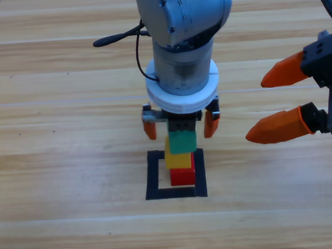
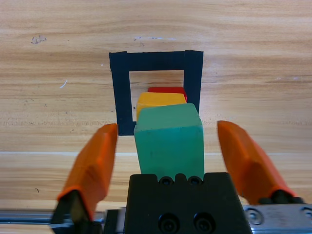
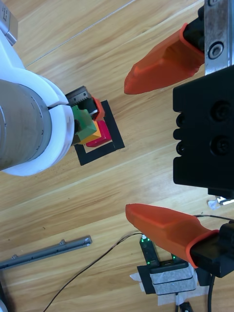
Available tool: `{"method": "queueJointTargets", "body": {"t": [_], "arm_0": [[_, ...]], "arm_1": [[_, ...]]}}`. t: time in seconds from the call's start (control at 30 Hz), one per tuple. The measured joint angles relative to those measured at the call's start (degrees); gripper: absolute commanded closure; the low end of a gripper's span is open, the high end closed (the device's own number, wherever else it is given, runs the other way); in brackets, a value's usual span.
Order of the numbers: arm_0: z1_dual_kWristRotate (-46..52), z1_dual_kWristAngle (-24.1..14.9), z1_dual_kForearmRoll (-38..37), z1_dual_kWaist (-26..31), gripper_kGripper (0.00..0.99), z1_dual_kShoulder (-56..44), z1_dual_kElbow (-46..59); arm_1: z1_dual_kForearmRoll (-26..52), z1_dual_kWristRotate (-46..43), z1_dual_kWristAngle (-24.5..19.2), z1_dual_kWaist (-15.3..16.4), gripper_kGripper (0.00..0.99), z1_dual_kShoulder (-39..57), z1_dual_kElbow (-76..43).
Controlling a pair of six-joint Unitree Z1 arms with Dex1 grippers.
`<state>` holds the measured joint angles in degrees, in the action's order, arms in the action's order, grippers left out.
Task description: Stack the blocks in the rectangular block: red at the bottom, yellow in the middle, green on top
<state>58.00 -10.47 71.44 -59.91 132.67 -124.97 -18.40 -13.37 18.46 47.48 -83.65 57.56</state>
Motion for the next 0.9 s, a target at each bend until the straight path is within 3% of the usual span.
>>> {"method": "queueJointTargets", "body": {"t": [0.33,0.43,0.6,0.73,0.9], "arm_0": [[0.18,-1.28,0.01,0.00,0.000,-0.16,-0.80],[0.15,-3.94,0.35,0.00,0.000,-2.54,-1.22],[1.58,-12.46,0.46,-2.01,0.000,-15.60,2.33],[5.48,-19.86,-5.49,-8.53,0.000,-30.71,19.36],[-3.42,-21.56,-34.19,-14.28,0.000,-46.42,56.59]], "arm_1": [[0.00,0.00,0.00,0.00,0.000,0.00,0.00],[0.00,0.00,0.00,0.00,0.000,0.00,0.00],[0.00,0.00,0.00,0.00,0.000,0.00,0.00],[0.00,0.00,0.00,0.00,0.000,0.00,0.00],[0.00,0.00,0.00,0.00,0.000,0.00,-0.01]]}}
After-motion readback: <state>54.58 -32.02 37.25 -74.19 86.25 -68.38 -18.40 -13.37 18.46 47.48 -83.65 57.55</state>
